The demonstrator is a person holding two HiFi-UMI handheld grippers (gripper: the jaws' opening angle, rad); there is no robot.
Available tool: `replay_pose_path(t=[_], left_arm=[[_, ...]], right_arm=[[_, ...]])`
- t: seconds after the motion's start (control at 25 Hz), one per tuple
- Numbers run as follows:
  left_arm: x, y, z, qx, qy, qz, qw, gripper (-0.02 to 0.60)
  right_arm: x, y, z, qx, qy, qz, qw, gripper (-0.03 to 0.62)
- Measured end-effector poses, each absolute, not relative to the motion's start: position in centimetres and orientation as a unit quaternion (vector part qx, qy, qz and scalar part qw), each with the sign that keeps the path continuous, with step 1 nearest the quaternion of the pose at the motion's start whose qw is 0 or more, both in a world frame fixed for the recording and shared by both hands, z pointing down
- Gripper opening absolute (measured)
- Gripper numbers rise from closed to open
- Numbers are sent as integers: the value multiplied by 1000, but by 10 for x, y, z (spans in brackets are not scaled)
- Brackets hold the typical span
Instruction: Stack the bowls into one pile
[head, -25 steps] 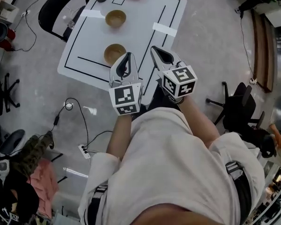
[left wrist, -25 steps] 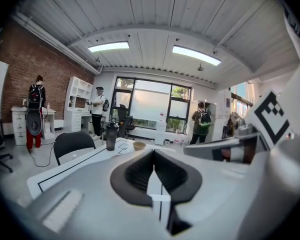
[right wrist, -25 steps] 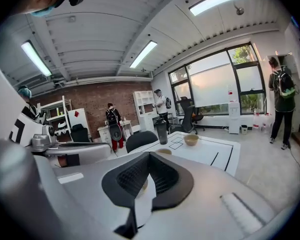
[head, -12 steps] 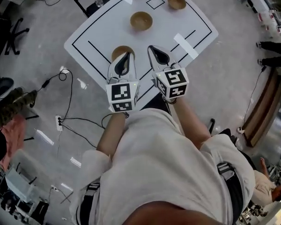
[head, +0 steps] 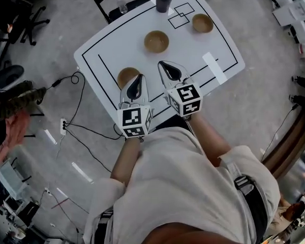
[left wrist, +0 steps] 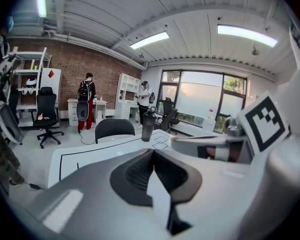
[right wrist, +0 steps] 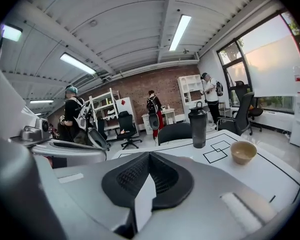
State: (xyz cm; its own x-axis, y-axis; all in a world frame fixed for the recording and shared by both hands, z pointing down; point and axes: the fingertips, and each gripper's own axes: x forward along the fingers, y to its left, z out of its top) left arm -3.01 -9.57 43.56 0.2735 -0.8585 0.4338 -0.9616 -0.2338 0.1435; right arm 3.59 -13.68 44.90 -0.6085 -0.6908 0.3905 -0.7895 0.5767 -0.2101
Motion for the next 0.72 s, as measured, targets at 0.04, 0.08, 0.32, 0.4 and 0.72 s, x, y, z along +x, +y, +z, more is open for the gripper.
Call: replay_pose_path(t=[0.04, 0.08, 0.32, 0.4, 0.72], left_arm=[[-25, -100, 437, 774, -590, 131, 191, 2], [-17, -105, 441, 775, -589, 131, 189, 2], [28, -125, 474, 783, -567, 144, 212, 2], [37, -134, 475, 786, -562, 148, 212, 2], [79, -170, 502, 792, -534, 171, 240, 2]], right_arm=[[41, -144, 454, 420, -878, 190, 130, 0], [50, -151, 461, 421, -876, 197, 127, 0], [129, -181, 499, 475, -839, 232, 134, 0], [149, -189, 504, 491, -830, 215, 153, 0], [225, -240, 537, 508, -793, 102, 320, 0]])
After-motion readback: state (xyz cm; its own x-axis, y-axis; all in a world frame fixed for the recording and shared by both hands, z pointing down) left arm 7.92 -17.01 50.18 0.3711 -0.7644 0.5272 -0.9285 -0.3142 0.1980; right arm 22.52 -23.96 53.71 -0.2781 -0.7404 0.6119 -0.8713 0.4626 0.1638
